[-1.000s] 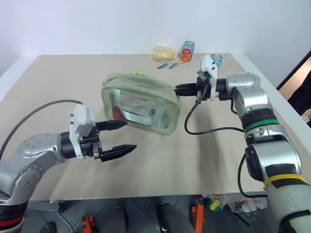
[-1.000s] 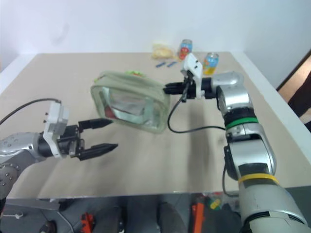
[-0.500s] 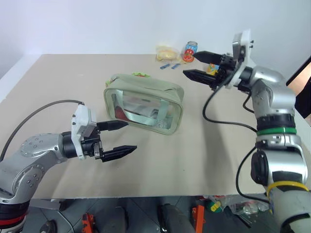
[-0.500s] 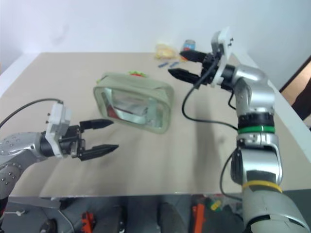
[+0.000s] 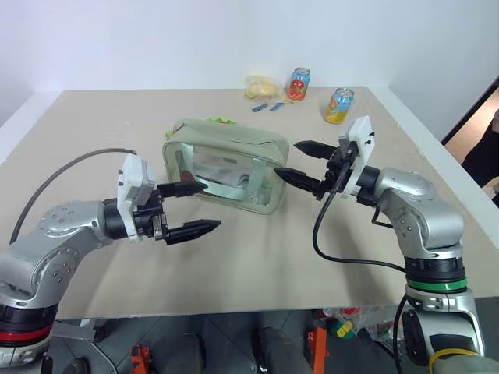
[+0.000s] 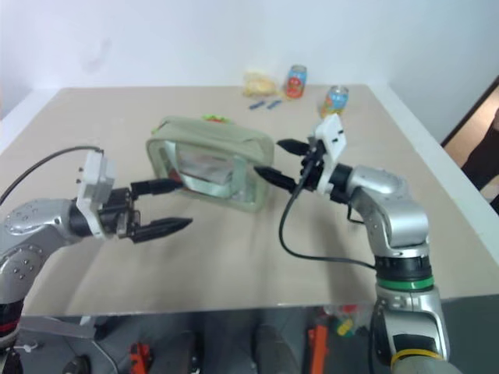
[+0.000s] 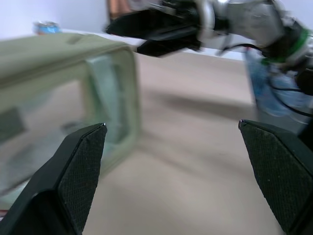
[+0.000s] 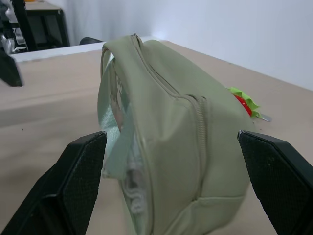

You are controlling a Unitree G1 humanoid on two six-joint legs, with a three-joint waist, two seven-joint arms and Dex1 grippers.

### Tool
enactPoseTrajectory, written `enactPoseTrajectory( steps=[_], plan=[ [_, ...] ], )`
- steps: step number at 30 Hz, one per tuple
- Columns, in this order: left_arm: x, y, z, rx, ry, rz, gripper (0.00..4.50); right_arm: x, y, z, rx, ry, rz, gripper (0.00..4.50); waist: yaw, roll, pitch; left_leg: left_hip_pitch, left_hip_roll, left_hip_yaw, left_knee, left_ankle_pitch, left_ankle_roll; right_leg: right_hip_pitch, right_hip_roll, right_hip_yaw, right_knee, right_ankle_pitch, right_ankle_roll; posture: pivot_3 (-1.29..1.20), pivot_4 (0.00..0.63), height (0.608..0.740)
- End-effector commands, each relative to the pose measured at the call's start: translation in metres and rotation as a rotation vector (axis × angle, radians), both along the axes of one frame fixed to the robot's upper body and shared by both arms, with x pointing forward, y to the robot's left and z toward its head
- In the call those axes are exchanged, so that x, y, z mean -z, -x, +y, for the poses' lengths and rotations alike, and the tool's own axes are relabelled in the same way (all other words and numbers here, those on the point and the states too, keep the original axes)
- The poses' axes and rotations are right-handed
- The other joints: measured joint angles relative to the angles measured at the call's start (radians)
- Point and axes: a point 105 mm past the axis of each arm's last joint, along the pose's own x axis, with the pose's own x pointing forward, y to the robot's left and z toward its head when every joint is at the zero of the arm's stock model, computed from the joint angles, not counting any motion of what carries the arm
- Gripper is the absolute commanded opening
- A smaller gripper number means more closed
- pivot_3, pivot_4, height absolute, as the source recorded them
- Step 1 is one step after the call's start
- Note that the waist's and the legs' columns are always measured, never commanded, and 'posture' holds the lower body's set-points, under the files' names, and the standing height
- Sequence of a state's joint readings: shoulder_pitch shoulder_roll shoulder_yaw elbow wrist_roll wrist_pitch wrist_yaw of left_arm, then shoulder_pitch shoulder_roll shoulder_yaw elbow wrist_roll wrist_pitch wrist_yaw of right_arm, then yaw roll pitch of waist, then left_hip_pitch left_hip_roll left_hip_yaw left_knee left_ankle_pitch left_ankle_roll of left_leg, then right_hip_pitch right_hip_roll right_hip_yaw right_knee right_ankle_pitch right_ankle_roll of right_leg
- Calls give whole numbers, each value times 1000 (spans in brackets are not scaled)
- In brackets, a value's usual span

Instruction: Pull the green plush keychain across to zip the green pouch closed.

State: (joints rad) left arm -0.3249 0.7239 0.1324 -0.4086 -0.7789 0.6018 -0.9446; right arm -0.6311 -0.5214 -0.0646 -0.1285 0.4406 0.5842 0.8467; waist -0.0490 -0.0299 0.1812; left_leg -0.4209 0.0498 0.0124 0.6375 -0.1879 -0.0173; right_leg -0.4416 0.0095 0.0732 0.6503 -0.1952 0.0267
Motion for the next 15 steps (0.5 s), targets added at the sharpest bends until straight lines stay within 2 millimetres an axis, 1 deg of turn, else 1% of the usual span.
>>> enactPoseTrajectory(
  steps=[1, 5, 9, 11, 12, 15],
  plan=[
    [-6, -1, -1, -8, -1, -58, 4500, -7, 5, 10, -17, -5, -46, 4447, 1, 0, 0, 0, 0, 0, 0, 0, 0, 0, 0, 0, 0, 0, 1, 0, 150, 740],
    [-6, -2, -2, -16, 1, -69, 4500, 0, 0, 15, -18, -2, -33, 4447, 1, 0, 0, -1, 0, 0, -1, 0, 0, 0, 0, 0, 0, 0, 0, 0, 150, 740],
    [-7, -3, -3, -21, 2, -74, 4500, 7, -4, 15, -9, 10, -21, 3358, 1, 0, 0, -1, 0, 0, -1, 0, 0, 0, 0, 0, 0, 0, 0, 0, 150, 740],
    [-7, -3, -3, -24, 3, -76, 4500, 8, -5, 17, -10, 12, -21, 2594, 1, 0, 0, -1, 0, -1, -1, 0, 0, 0, 0, 0, 0, 0, 0, 0, 150, 740],
    [-7, -3, -3, -25, 2, -76, 4500, 8, -5, 18, -12, 8, -22, 2320, 1, 0, 0, -1, 0, -1, -1, 0, 0, 0, 0, 0, 0, 0, 0, 0, 150, 740],
    [-7, -3, -3, -29, 1, -74, 4500, 7, -5, 21, -16, 4, -25, 1253, 1, 0, 0, -1, 0, -1, -1, 0, 0, 0, 1, 0, 0, 0, 0, 0, 150, 740]
  ],
)
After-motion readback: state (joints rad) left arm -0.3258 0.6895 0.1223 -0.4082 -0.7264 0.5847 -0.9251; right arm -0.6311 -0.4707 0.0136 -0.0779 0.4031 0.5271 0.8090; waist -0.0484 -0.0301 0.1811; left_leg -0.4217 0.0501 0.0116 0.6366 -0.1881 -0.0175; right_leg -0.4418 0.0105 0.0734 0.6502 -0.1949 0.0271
